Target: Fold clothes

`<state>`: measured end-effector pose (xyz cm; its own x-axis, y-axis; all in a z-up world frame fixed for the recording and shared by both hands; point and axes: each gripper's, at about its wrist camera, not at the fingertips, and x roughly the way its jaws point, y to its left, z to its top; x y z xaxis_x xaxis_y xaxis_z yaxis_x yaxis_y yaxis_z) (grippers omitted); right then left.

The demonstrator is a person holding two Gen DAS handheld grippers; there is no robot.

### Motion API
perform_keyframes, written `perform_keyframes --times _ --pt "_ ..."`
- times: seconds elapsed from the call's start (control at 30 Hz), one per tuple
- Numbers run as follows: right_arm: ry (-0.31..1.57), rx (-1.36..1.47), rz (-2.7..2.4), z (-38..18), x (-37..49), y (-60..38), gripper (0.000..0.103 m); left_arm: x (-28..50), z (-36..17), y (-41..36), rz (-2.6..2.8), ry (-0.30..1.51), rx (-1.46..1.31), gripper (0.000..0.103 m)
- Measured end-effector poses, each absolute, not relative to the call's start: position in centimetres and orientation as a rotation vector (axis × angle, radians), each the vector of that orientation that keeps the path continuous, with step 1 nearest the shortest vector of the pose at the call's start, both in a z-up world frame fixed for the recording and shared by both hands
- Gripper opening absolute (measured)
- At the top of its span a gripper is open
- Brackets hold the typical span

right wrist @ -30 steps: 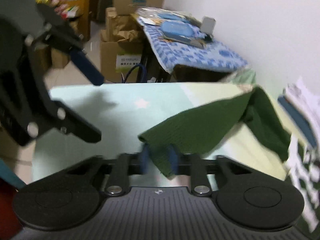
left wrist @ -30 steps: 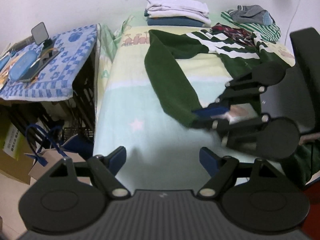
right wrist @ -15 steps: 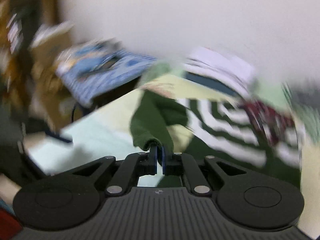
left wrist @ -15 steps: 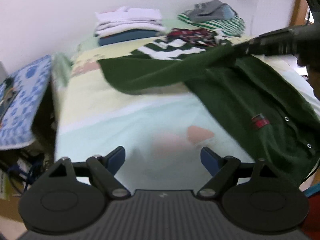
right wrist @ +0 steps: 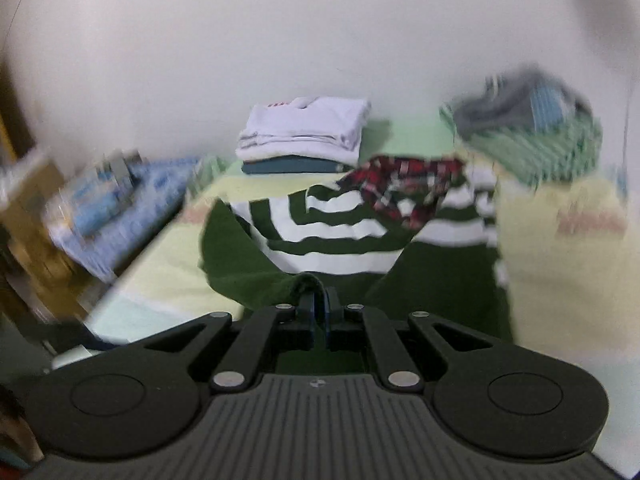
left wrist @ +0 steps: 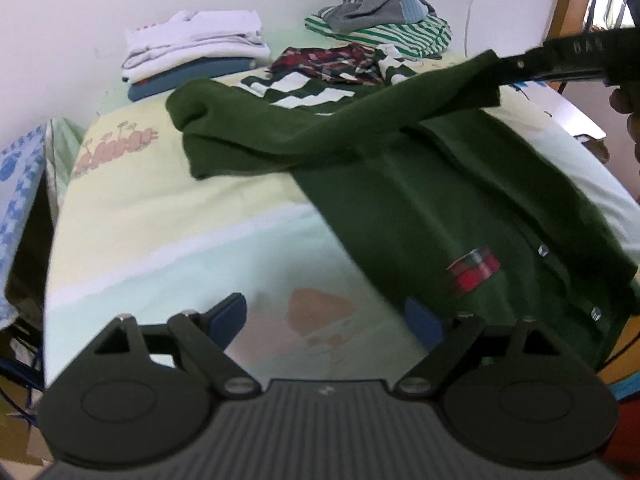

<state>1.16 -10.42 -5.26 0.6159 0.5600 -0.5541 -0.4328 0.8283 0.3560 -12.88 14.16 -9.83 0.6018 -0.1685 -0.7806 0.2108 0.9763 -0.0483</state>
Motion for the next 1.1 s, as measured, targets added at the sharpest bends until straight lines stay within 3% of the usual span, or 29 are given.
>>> perform_keyframes --times 0.13,0.37,0.8,0.9,1.0,1.1 --pt "0.631 0.340 0.623 -3.3 2.6 -12.4 0.004 -12.3 -9.8 12.3 -0.205 0.895 0.042 0.089" --pt "0.476 -0.048 0.527 -0.1 4.2 -13.5 0.004 -11.5 -9.9 9.9 -0.138 0.901 -0.029 0.089" --pt "0.517 -0.553 0.435 -10.4 5.6 -15.7 0.005 -10.1 -10.3 5.1 -0.094 0.929 -0.025 0.090" --pt "0.605 -0.573 0.444 -12.2 6.0 -17.1 0.013 -9.9 -10.3 4.8 -0.084 0.943 -0.019 0.090" --pt "0.725 -0.385 0.470 -11.2 6.3 -20.3 0.037 -9.7 -10.5 4.7 -0.067 0.952 -0.020 0.092" --pt "0.835 -0.012 0.433 -10.3 7.5 -24.5 0.039 -9.6 -10.6 4.8 -0.051 0.961 -0.032 0.093"
